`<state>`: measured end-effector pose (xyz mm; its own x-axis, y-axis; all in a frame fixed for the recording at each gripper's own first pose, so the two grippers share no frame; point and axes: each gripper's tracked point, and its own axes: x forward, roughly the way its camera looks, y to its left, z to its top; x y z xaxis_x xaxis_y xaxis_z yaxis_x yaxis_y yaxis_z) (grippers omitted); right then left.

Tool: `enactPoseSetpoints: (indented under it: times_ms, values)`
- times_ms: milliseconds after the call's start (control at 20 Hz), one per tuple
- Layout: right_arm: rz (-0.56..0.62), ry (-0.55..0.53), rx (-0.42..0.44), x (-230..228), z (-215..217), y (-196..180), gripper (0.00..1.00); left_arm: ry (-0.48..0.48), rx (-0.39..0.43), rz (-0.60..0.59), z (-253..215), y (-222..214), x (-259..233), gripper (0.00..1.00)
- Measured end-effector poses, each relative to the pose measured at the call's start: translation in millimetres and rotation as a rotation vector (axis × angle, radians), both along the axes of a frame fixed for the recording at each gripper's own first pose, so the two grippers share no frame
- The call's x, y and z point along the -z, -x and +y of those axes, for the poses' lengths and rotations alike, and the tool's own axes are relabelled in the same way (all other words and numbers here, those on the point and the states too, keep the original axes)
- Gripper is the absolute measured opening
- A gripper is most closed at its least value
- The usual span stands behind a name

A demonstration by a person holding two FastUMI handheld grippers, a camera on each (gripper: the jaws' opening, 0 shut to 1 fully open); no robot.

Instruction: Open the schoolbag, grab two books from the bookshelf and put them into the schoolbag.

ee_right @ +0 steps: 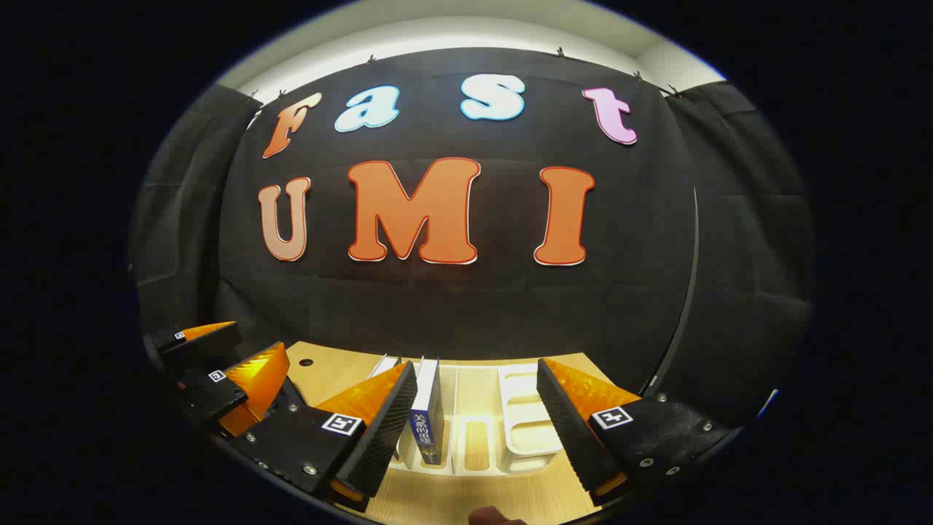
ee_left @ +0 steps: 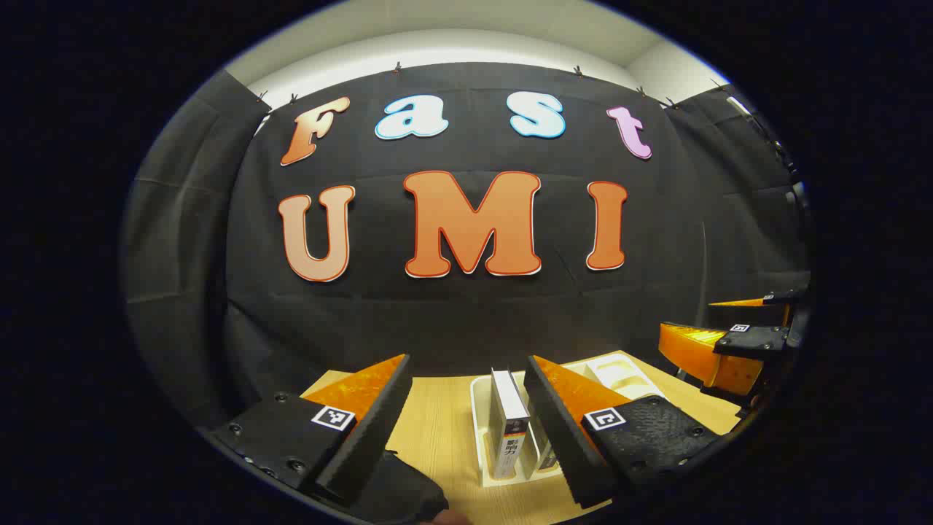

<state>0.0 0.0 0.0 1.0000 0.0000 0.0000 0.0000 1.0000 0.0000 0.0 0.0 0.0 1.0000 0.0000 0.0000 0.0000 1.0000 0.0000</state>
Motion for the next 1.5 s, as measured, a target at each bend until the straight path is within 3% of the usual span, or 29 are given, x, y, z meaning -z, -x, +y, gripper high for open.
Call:
enactPoseSetpoints:
  times_ms: [450,1100,1500]
  values:
    - [-0.021,0.054,0.019,3.0,-18.2,3.4,0.98,-0.023,0.033,0.000,-29.8,-2.9,3.9,0.99]
    - [-0.034,0.051,-0.028,0.3,-4.4,2.9,0.98,-0.020,-0.010,-0.025,-16.8,3.6,-6.3,0.99]
    - [-0.030,0.050,-0.028,4.0,-5.7,2.3,0.98,-0.100,-0.038,-0.026,-11.0,6.9,5.1,0.99]
